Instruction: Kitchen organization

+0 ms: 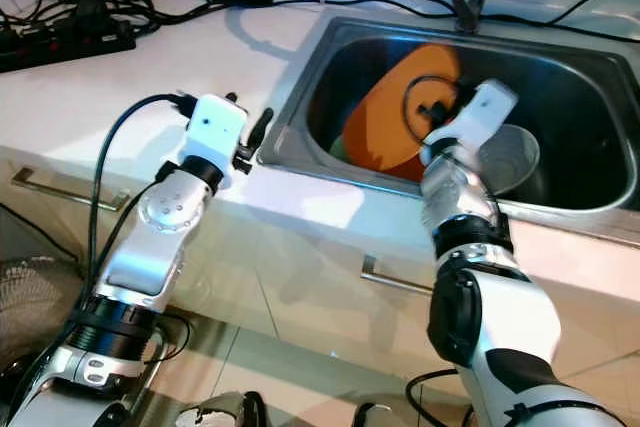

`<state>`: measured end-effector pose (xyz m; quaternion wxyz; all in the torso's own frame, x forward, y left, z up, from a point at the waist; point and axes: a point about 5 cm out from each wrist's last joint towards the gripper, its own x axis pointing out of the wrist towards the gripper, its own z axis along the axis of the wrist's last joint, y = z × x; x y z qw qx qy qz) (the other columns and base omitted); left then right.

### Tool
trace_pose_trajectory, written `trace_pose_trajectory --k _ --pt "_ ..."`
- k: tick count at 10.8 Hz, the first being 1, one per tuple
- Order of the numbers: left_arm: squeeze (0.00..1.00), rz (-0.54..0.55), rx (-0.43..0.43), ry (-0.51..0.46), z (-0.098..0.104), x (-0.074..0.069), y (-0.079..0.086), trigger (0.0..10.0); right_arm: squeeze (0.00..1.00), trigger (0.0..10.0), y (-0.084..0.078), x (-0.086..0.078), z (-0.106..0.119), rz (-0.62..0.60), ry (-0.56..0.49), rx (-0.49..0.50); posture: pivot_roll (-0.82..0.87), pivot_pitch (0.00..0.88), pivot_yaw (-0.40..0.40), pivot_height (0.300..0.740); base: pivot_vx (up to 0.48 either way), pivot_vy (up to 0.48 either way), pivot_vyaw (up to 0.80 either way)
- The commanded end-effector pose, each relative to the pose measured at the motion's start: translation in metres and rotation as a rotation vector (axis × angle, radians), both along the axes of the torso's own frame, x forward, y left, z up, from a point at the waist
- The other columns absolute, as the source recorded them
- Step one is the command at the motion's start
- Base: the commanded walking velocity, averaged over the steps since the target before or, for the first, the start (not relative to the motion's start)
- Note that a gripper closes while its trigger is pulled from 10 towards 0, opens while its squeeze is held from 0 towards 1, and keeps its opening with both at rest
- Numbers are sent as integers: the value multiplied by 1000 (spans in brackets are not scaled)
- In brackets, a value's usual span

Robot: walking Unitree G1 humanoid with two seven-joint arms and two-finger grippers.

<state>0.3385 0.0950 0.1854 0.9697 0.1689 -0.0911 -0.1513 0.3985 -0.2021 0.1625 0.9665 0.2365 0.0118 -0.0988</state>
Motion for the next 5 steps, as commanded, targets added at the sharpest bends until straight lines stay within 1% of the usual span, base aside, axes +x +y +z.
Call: trace_pose_trajectory --k 1,2,3,4,5 --pt "0 10 -9 25 -3 -2 4 10000 0 10000 5 4 9 24 -27 -11 116 86 34 740 0 0 0" --pt "0 14 -12 42 -5 -2 4 10000 0 10000 8 3 2 34 3 -17 115 87 34 740 0 0 0" --pt "0 11 -34 55 -6 -4 2 10000 20 10000 10 2 -2 53 12 -17 119 85 32 740 0 0 0" --pt "0 15 -49 66 -7 -4 1 10000 1000 10000 12 1 -4 66 15 -31 117 82 32 740 0 0 0" --pt "0 17 -52 68 -8 -4 2 10000 1000 10000 12 1 -3 68 13 -34 116 79 33 740 0 0 0"
